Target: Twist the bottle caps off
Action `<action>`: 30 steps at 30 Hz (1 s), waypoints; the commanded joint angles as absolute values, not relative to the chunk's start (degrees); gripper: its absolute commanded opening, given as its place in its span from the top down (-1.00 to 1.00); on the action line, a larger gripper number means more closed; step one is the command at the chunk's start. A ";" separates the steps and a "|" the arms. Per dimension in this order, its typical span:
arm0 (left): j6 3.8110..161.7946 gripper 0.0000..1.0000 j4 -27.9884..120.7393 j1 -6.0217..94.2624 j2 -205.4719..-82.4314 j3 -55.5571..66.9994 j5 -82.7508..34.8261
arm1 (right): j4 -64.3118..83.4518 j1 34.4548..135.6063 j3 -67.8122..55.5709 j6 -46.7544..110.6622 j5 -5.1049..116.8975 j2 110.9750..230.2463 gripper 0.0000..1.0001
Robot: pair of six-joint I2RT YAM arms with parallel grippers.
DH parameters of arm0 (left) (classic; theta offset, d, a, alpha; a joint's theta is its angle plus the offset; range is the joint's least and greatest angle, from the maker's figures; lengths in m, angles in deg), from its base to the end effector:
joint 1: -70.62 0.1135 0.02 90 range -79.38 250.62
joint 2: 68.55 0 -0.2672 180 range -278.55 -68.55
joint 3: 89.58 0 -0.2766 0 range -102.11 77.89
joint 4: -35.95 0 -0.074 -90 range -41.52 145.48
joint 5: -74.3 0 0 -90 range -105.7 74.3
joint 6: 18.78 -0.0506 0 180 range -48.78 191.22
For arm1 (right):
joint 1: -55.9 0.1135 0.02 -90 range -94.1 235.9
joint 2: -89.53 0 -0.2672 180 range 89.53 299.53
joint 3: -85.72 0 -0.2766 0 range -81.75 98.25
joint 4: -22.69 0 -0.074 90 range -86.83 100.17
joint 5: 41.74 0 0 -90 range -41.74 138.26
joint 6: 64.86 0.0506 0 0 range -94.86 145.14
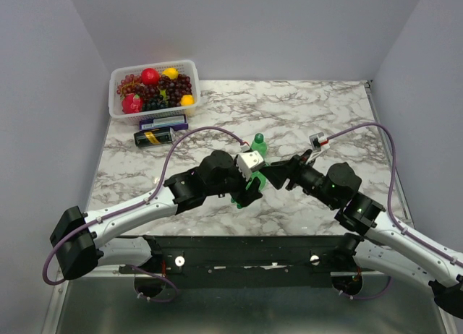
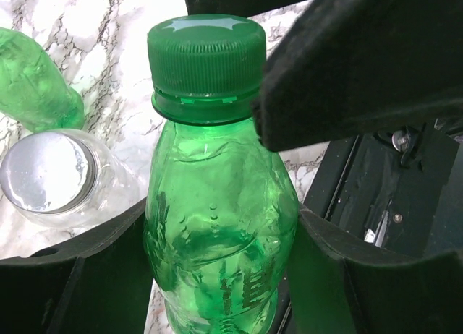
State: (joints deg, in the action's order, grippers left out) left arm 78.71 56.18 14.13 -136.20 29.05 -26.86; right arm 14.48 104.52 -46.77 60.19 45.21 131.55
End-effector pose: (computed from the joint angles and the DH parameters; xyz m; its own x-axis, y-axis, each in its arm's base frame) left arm 0.1597 -0.2589 0.2752 -0.3634 0.3172 -0.8760 0.8737 0.4424 -0.2023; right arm 0.1483 0.1642 0.3129 -0.4358 0.3728 -0.8192 -0.5666 0.5935 0.5716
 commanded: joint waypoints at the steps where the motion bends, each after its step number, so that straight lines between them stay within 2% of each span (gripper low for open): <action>1: 77.99 0.86 55.60 13.58 -136.22 28.94 -24.84 | 17.37 104.95 -46.95 61.00 46.41 132.16 -0.29; 14: 77.46 0.87 55.60 13.40 -135.87 29.02 -23.70 | 16.85 104.86 -46.33 60.82 47.46 134.26 -0.04; 17: 77.38 0.87 55.42 13.32 -135.52 29.20 -23.87 | 16.85 104.86 -46.42 60.65 47.46 134.53 0.14; 21: 76.94 0.87 54.98 13.32 -135.26 29.37 -25.10 | 17.37 104.86 -46.77 60.39 47.99 134.79 0.49; 30: 75.27 0.87 53.32 14.63 -133.59 29.46 -39.85 | 18.60 103.98 -49.32 52.13 56.23 129.70 0.84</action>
State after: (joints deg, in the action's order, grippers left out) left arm 77.00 57.60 13.98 -135.83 29.49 -28.43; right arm 15.99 104.20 -48.28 56.84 48.16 131.99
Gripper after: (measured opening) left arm 0.693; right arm 0.381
